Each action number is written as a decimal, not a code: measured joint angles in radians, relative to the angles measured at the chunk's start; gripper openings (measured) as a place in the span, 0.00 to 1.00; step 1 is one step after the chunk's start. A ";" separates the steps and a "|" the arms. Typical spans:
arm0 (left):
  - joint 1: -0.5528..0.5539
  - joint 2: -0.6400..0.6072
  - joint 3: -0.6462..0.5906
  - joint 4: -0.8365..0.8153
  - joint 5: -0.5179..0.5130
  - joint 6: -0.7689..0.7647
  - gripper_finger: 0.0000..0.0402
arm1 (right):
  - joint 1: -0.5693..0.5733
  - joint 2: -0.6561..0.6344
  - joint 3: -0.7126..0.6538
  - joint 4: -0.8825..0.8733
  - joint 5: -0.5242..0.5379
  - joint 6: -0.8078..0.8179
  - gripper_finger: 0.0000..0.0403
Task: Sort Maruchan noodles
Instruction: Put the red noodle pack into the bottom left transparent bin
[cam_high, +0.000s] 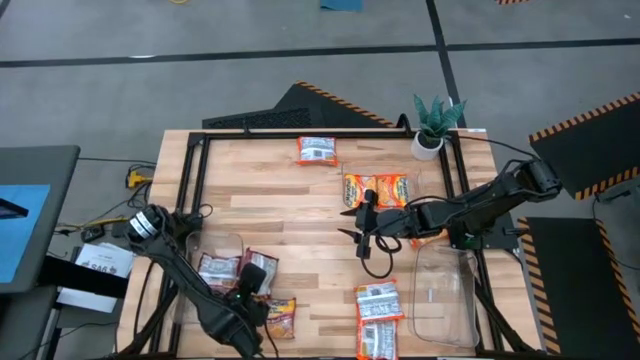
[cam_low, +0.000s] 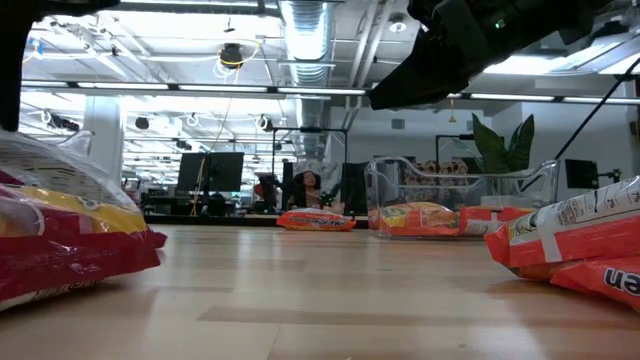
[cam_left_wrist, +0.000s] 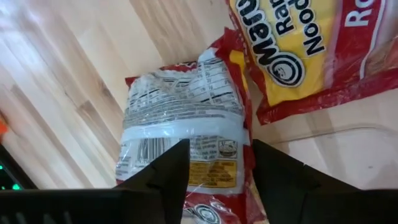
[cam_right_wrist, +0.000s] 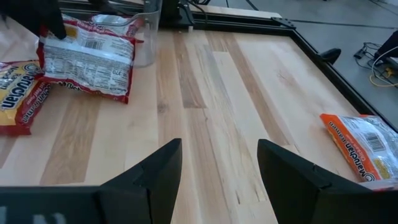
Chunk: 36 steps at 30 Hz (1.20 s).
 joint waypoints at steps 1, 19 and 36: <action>0.005 0.000 -0.004 0.002 0.000 0.011 0.37 | 0.000 0.000 0.000 0.000 0.000 0.000 0.58; 0.113 0.015 -0.020 0.097 0.038 0.150 0.25 | 0.000 0.000 0.000 0.000 -0.001 0.018 0.58; 0.197 0.009 -0.017 0.175 0.113 0.296 0.39 | 0.000 0.000 0.000 0.000 -0.001 0.020 0.58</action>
